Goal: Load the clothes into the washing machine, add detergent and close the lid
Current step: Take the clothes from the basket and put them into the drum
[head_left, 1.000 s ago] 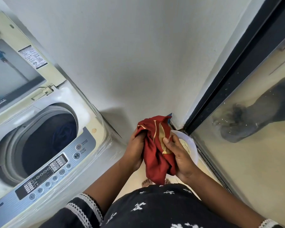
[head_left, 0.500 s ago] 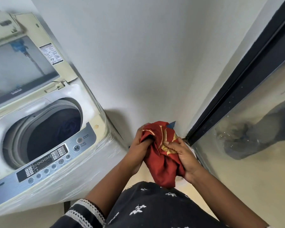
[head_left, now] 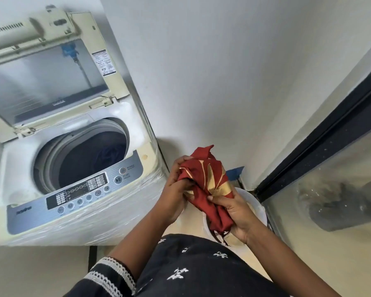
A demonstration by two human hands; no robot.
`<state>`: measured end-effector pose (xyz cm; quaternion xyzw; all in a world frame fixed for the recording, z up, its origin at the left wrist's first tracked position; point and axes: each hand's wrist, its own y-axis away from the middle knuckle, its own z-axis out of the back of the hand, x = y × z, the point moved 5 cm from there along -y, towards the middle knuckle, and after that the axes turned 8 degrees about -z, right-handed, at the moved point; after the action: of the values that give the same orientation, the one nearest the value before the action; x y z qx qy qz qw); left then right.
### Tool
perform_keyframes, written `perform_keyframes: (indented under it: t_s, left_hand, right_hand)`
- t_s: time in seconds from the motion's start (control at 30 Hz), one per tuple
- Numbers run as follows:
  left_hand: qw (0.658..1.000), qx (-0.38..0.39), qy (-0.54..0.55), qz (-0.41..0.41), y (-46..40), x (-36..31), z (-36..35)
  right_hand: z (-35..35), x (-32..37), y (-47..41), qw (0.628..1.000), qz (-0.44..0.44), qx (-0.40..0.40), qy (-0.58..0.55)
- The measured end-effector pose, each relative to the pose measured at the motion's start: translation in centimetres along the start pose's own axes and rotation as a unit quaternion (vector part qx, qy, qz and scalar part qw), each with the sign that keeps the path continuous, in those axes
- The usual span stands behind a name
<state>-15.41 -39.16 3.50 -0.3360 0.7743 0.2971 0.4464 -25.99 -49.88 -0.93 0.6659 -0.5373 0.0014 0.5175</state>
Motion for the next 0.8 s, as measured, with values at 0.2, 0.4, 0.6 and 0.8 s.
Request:
perform_keyframes:
  t_s: [0.2, 0.4, 0.6, 0.8]
  left_hand:
    - [0.999, -0.035, 0.002, 0.012, 0.5, -0.8, 4.3]
    - [0.990, -0.131, -0.051, -0.027, -0.9, -3.6, 9.6]
    - [0.978, -0.202, -0.039, -0.041, -1.5, -7.4, 16.5]
    - [0.968, -0.248, 0.008, -0.047, -2.3, -10.9, 24.7]
  right_hand:
    - [-2.0, 0.4, -1.9, 0.997, 0.029, -0.055, 0.048]
    - [-6.4, 0.2, -4.6, 0.995, 0.019, -0.049, 0.084]
    - [-13.0, 0.9, -7.7, 0.993, 0.022, -0.032, 0.112]
    - [-21.3, 0.7, -12.6, 0.989, 0.023, -0.034, 0.141]
